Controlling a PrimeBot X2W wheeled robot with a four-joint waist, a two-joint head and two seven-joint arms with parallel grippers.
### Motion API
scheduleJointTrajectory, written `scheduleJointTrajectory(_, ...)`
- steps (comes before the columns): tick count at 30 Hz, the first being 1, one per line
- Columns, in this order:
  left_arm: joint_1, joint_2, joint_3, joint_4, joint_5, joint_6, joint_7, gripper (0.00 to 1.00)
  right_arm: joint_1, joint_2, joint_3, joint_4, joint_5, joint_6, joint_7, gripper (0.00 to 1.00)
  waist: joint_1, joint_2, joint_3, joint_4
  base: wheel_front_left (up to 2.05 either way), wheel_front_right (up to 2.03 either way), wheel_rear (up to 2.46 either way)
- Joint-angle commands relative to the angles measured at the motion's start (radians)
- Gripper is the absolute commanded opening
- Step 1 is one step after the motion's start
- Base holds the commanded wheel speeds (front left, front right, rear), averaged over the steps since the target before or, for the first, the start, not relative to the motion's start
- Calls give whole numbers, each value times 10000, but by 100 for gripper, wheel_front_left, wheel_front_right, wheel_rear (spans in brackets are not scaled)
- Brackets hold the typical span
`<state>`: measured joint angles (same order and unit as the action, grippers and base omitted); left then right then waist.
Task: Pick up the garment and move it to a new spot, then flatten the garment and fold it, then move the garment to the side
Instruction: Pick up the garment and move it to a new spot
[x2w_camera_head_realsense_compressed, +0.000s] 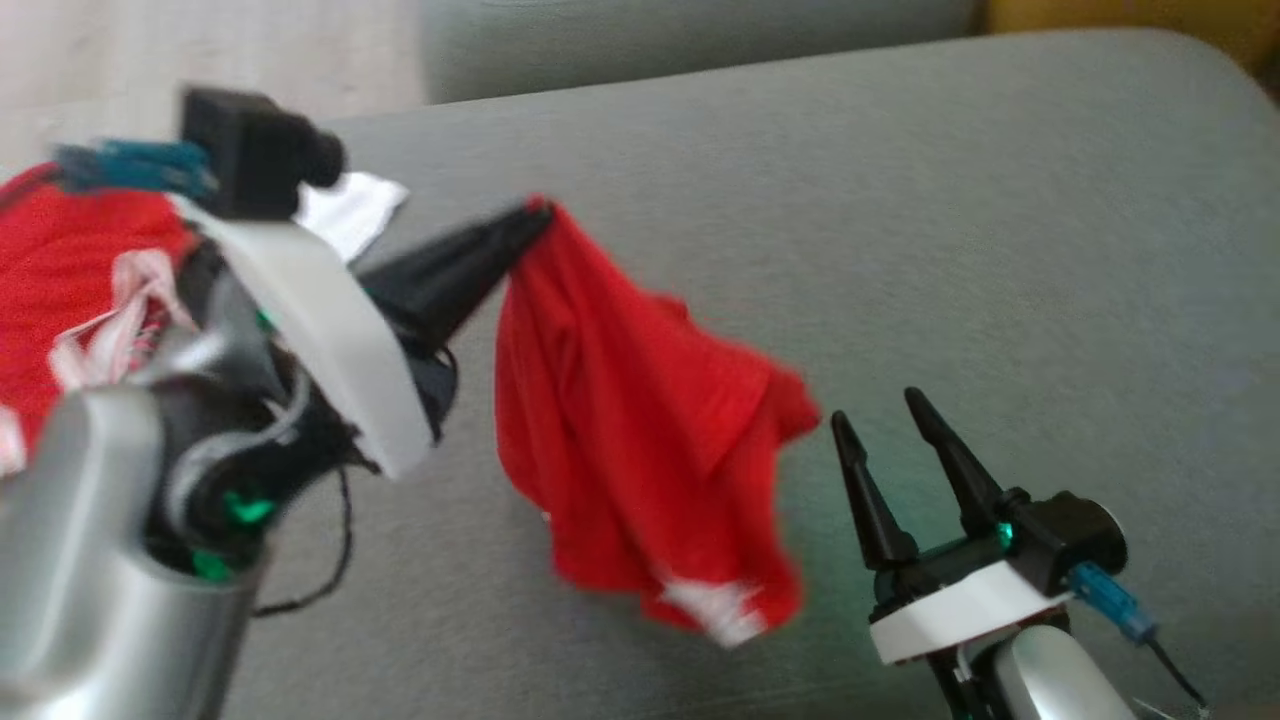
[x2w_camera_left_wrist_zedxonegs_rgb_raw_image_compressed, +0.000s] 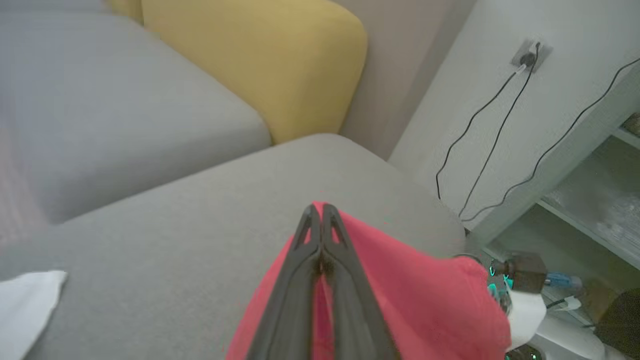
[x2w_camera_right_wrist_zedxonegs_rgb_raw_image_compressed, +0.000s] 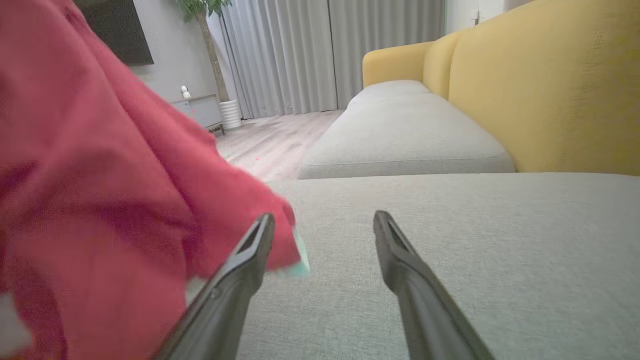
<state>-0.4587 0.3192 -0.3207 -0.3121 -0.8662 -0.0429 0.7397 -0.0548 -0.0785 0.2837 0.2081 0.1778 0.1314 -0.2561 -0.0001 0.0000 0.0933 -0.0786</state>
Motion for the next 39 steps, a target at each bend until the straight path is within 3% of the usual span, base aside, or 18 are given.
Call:
scheduleJointTrajectory(1, -376, 91, 321, -56, 1, 122, 16, 0, -492, 61, 247, -351, 97, -7, -57, 100, 1, 0, 273, -750, 0, 0, 0)
scheduleJointTrajectory(9, -1250, -1232, -95, 3202, 378, 718, -734, 0, -842, 220, 514, -403, 348, -7, -57, 100, 1, 0, 804, -2235, 0, 0, 0)
scheduleJointTrajectory(12, -1990, -1781, 7, 4570, 769, 823, -1768, 0, -935, 251, 516, -406, 412, -7, -57, 100, 1, 0, 990, -2597, 0, 0, 0)
scheduleJointTrajectory(16, -2888, -2089, 225, 6448, 1288, 666, -3503, 0, -1028, 272, 510, -408, 482, -7, -57, 100, 1, 0, 1162, -2860, 0, 0, 0)
scheduleJointTrajectory(17, -3050, -2163, 351, 6912, 1345, 687, -4000, 18, -1034, 275, 507, -410, 492, -7, -57, 100, 1, 0, 1178, -2882, 0, 0, 0)
scheduleJointTrajectory(18, -3050, -2163, 351, 6912, 1345, 687, -4000, 18, -1034, 275, 507, -410, 492, -7, -57, 100, 1, 0, 1178, -2882, 0, 0, 0)
scheduleJointTrajectory(19, -3191, -2177, 340, 7374, 1507, 655, -4381, 82, -1030, 277, 513, -418, 520, -7, -57, 100, 1, 0, 1184, -2894, 0, 0, 0)
scheduleJointTrajectory(20, -3316, -2073, 201, 7801, 1816, 570, -4714, 100, -1017, 278, 518, -421, 552, -7, -57, 100, 1, 0, 1179, -2897, 0, 0, 0)
scheduleJointTrajectory(25, -3467, -1752, 92, 9184, 2570, 404, -6413, 100, -972, 280, 459, -417, 585, -7, -57, 100, 1, 0, 1067, -2720, 0, 0, 0)
scheduleJointTrajectory(31, -2593, -1551, -83, 9062, 2993, 125, -8095, 100, -758, 281, 195, -437, 302, -7, -57, 100, 1, 0, 748, -2068, 0, 0, 0)
scheduleJointTrajectory(33, -2007, -1549, -83, 8705, 3116, 255, -8734, 100, -658, 282, 25, -489, 120, -7, -57, 100, 1, 0, 580, -1787, 0, 0, 0)
scheduleJointTrajectory(39, 228, -1622, -67, 7291, 3632, 1221, -9800, 100, -222, 101, -507, -780, -627, -7, -57, 100, 1, 0, 123, -847, 0, 0, 0)
